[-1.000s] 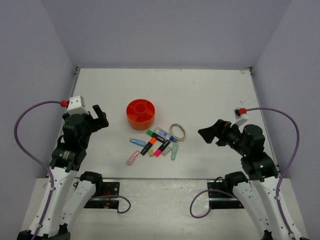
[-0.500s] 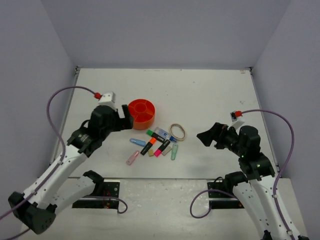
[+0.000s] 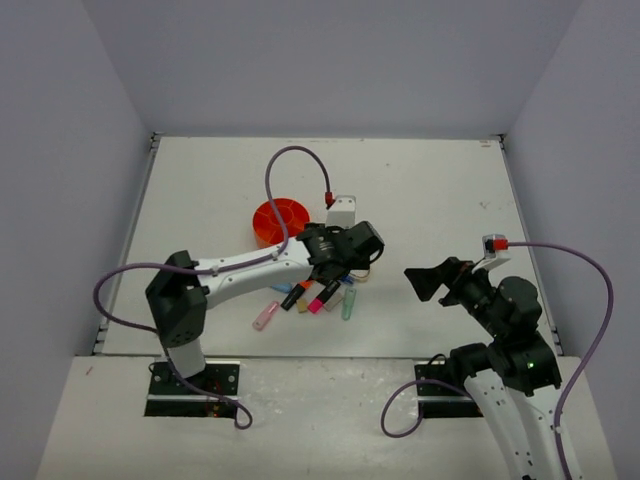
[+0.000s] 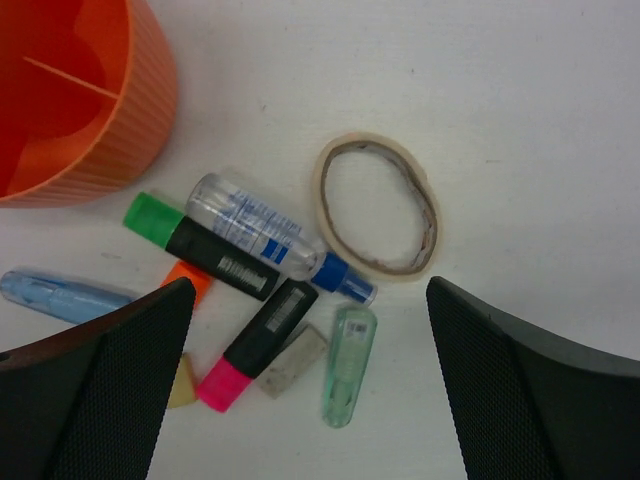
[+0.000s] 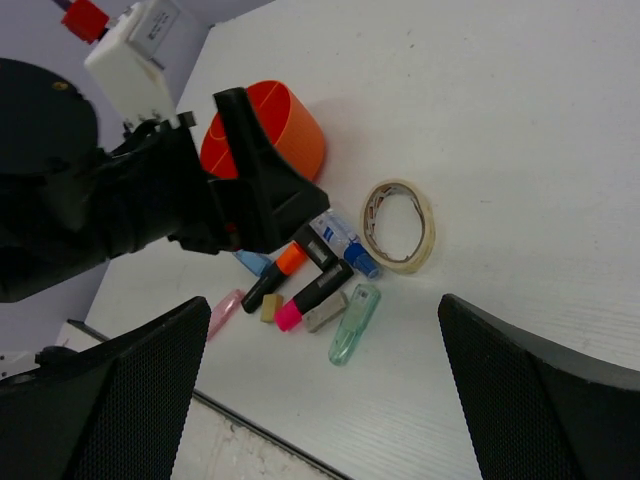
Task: Sort the stationery into containers
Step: Pick up the stationery from the center of the board.
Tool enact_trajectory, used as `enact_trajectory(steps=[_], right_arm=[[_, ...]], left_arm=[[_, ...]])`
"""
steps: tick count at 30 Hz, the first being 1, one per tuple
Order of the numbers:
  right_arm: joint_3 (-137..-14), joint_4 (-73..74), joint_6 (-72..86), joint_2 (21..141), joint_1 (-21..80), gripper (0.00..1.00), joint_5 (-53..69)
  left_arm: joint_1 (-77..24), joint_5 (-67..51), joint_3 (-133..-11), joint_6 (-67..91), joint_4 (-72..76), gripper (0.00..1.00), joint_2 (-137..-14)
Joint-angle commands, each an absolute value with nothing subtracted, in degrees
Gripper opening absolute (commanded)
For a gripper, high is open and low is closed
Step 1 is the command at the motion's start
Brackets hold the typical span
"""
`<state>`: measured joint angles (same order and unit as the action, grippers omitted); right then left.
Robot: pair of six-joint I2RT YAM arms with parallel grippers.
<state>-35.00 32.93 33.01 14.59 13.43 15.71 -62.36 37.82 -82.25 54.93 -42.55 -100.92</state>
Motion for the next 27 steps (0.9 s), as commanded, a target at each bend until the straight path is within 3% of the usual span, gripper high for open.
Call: enact_trajectory(steps=[1, 6, 19, 27], right_arm=[[-34.53, 32.52, 32.74, 14.99, 13.27, 0.99, 15.71], [-34.60, 32.58, 32.44, 15.33, 13.27, 0.99, 16.44], [-33.66, 31.55, 32.52, 15.65, 13.27, 0.99, 16.61], [-33.53, 31.20, 32.34, 16.96, 13.27, 0.99, 16.79]], left_arm=[[-62.23, 45.55, -92.16, 74.19, -56.31, 1.00, -108.89], [-62.09, 46.14, -94.64, 81.52, -59.92, 0.96, -113.33], [-55.96, 41.64, -89.94, 83.27, -55.81, 0.66, -117.41], [-54.45, 39.16, -86.14, 80.86, -50.41, 0.61, -117.29]])
